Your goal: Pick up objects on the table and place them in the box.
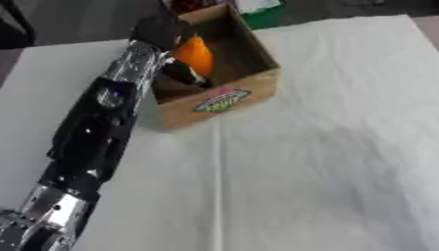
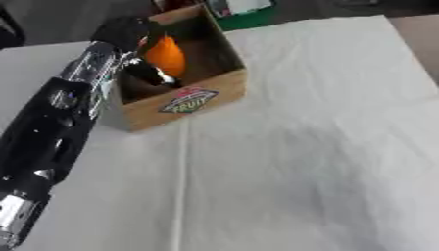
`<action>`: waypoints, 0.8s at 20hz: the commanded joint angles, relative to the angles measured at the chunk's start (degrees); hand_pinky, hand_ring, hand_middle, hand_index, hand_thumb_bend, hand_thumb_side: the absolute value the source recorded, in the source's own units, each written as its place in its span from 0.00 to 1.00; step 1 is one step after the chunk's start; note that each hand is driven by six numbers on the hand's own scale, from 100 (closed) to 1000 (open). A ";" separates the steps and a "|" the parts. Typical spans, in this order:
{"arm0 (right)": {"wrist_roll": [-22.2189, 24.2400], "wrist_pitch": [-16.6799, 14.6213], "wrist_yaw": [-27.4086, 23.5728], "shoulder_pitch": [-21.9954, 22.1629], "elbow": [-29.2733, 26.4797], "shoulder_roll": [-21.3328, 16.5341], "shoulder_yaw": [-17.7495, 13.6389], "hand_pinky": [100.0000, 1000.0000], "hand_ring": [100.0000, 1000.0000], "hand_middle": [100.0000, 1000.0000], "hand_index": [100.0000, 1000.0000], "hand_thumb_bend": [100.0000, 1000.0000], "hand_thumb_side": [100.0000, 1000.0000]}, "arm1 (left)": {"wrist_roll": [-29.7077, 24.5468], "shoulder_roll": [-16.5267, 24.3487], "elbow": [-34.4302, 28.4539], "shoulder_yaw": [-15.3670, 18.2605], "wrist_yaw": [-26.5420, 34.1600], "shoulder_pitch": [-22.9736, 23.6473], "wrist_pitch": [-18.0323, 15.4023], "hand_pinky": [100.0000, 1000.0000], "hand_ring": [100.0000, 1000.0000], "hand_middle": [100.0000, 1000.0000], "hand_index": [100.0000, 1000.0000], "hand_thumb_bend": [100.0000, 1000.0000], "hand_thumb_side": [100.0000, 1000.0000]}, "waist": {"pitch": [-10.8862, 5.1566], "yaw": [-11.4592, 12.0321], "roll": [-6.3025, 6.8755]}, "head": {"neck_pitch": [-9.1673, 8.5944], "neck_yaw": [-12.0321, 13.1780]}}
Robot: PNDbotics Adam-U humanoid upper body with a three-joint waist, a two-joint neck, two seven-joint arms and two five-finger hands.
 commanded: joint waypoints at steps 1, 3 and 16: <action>0.06 0.03 -0.20 -0.13 -0.82 -1.26 -0.44 0.79 0.79 0.64 0.79 0.00 1.00 | 0.85 1.30 -2.70 1.02 2.16 -1.16 -0.07 0.47 0.78 0.79 0.94 0.85 0.77 | -1.85 0.05 -0.50 | 0.46 -0.16; 0.01 0.05 -0.20 0.01 -0.82 -1.19 -0.51 0.79 0.79 0.64 0.79 0.00 1.00 | 3.12 1.55 -5.35 1.05 4.34 -0.80 0.35 0.48 0.76 0.78 0.93 0.75 0.78 | -1.94 0.19 -0.62 | 0.76 -0.38; -2.32 -0.61 0.18 1.51 -0.82 -0.83 -2.25 0.78 0.79 0.64 0.79 0.00 1.00 | 30.91 9.23 -50.51 0.99 61.54 13.03 9.55 0.44 0.62 0.68 0.86 0.23 0.76 | -3.53 3.86 -2.62 | 4.26 -2.93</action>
